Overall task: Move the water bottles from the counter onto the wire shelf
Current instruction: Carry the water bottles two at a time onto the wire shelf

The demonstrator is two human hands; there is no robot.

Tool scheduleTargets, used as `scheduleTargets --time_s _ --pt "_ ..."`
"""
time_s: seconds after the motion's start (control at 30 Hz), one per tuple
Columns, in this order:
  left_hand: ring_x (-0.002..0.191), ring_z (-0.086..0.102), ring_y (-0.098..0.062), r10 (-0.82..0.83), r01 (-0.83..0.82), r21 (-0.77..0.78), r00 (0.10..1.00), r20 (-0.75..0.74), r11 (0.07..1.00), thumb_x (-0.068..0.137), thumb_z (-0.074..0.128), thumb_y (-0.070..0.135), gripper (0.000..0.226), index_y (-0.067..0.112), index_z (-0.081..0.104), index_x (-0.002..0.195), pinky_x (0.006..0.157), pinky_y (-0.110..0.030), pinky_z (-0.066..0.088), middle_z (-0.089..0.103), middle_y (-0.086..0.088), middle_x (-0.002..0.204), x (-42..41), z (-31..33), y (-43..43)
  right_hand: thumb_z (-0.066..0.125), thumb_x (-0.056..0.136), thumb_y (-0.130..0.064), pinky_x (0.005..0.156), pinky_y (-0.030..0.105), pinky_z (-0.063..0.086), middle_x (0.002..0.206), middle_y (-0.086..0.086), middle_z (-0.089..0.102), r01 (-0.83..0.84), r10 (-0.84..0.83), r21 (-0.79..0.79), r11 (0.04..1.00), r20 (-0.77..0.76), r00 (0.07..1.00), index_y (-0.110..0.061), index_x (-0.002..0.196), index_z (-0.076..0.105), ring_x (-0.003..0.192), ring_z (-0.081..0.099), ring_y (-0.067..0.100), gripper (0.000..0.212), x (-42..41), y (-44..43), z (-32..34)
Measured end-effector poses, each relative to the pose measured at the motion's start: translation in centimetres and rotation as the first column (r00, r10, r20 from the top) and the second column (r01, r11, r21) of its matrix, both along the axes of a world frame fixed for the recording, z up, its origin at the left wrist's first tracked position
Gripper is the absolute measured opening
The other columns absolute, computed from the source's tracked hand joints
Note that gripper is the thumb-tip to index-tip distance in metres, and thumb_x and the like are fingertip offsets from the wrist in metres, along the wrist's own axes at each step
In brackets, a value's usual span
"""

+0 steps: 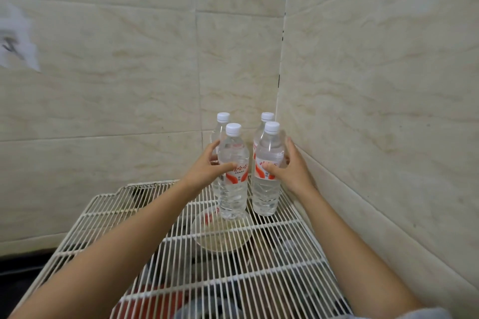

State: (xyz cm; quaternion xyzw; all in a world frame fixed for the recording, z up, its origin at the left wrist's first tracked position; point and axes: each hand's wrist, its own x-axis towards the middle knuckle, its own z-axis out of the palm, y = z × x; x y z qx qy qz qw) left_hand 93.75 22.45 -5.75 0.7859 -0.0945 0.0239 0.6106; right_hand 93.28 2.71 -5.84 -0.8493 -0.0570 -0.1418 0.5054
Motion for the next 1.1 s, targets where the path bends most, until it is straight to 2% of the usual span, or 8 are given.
scheduleTargets --time_s 0.07,0.13,0.27,0.4,0.53,0.63,0.93,1.1 --pt "0.117 0.050 -0.025 0.062 -0.062 0.061 0.998 -0.003 0.996 0.081 0.065 0.026 0.076 0.024 0.022 0.143 0.098 -0.039 0.042 0.044 -0.014 0.139 -1.2 -0.2 0.9 0.069 0.076 -0.039 0.103 0.045 0.036 0.149 0.001 0.033 0.132 -0.122 -0.093 0.987 0.097 0.988 -0.033 0.145 0.010 0.135 0.034 0.025 0.091 -1.7 0.7 -0.6" --pt "0.118 0.048 -0.023 0.108 -0.109 0.132 0.994 0.010 0.985 0.082 0.063 0.028 0.072 0.022 0.024 0.143 0.095 -0.035 0.042 0.042 -0.013 0.141 -2.9 -0.5 2.3 0.064 0.079 -0.044 0.106 0.048 0.036 0.152 0.001 0.027 0.146 -0.123 -0.138 0.980 0.168 0.978 -0.033 0.145 0.008 0.137 0.030 0.024 0.087 -3.7 1.8 -1.4" --pt "0.121 0.049 -0.024 0.185 -0.177 0.227 0.983 -0.011 0.958 0.084 0.061 0.027 0.065 0.020 0.030 0.141 0.096 -0.034 0.042 0.043 -0.012 0.139 -6.8 -2.4 5.9 0.055 0.085 -0.043 0.114 0.041 0.020 0.156 -0.001 0.009 -0.068 0.097 -0.275 0.959 0.094 0.991 -0.027 0.146 0.007 0.143 0.011 0.018 0.079 -5.9 5.1 -2.6" --pt "0.113 0.052 -0.024 0.364 -0.348 0.229 0.931 -0.031 0.909 0.086 0.060 0.019 0.057 0.016 0.035 0.137 0.094 -0.035 0.044 0.046 -0.015 0.134 -11.3 -3.9 9.7 0.050 0.088 -0.046 0.115 0.035 0.014 0.157 -0.002 0.001 -0.306 0.342 -0.410 0.859 0.015 0.940 -0.028 0.146 0.005 0.144 0.002 0.016 0.075 -7.1 10.2 -3.5" --pt "0.117 0.051 -0.026 0.555 -0.519 0.295 0.831 -0.045 0.802 0.086 0.059 0.018 0.054 0.015 0.038 0.136 0.094 -0.033 0.042 0.046 -0.013 0.131 -17.4 -5.5 14.2 0.048 0.088 -0.047 0.116 0.038 0.012 0.157 0.002 -0.002 -0.498 0.564 -0.614 0.612 -0.103 0.819 -0.031 0.146 0.004 0.145 0.000 0.021 0.075 -8.1 14.6 -4.9" --pt "0.119 0.047 -0.021 0.696 -0.646 0.353 0.718 -0.017 0.676 0.087 0.059 0.019 0.053 0.016 0.038 0.136 0.094 -0.028 0.038 0.047 -0.009 0.130 -22.6 -6.5 17.1 0.047 0.088 -0.049 0.117 0.038 0.008 0.157 0.004 -0.003 -0.526 0.676 -0.736 0.427 -0.126 0.726 -0.031 0.146 0.003 0.145 0.000 0.021 0.075 -8.9 17.1 -5.1" --pt "0.127 0.042 -0.022 0.877 -0.800 0.419 0.481 0.021 0.429 0.087 0.058 0.026 0.054 0.018 0.038 0.136 0.095 -0.026 0.035 0.042 -0.011 0.136 -36.3 -8.4 21.6 0.048 0.088 -0.050 0.117 0.043 0.012 0.157 0.007 0.004 -0.559 0.804 -0.791 0.248 -0.154 0.574 -0.031 0.146 0.010 0.144 0.005 0.024 0.072 -15.9 23.9 -4.6" --pt "0.129 0.040 -0.026 0.937 -0.848 0.437 0.349 0.030 0.302 0.086 0.060 0.027 0.057 0.017 0.037 0.137 0.106 -0.035 0.034 0.043 -0.012 0.138 -46.0 -9.1 23.3 0.046 0.088 -0.051 0.114 0.039 0.018 0.155 0.009 0.011 -0.551 0.876 -0.814 0.185 -0.117 0.468 -0.026 0.146 0.012 0.143 0.011 0.025 0.072 -22.8 29.1 -3.9"
